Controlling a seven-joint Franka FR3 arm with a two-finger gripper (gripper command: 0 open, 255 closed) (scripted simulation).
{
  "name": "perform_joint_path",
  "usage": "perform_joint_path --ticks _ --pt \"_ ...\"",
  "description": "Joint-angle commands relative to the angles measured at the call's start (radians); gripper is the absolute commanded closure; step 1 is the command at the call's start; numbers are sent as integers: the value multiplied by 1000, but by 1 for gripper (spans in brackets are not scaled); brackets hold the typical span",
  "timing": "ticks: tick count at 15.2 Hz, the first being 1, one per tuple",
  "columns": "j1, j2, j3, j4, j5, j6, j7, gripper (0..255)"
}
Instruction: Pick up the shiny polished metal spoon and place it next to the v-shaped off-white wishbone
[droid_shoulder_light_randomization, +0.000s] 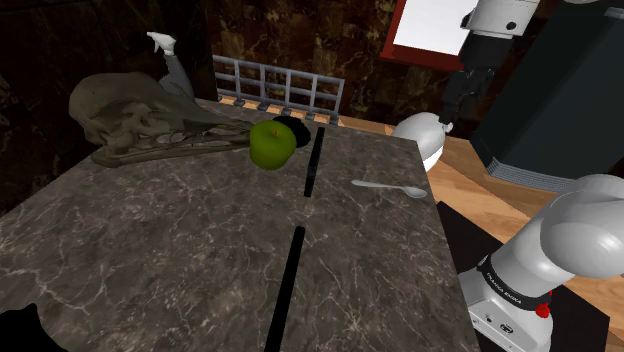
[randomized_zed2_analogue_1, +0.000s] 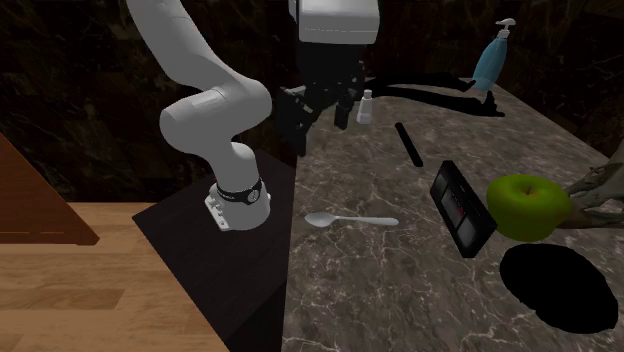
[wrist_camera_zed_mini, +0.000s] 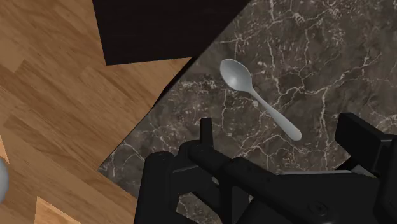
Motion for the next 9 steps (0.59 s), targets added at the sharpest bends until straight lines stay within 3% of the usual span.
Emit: perform_joint_path --ticks 1,9 --pt "0 0 0 0 0 0 0 0" --pt "116 -49 -60 -313 34 422 -271 0"
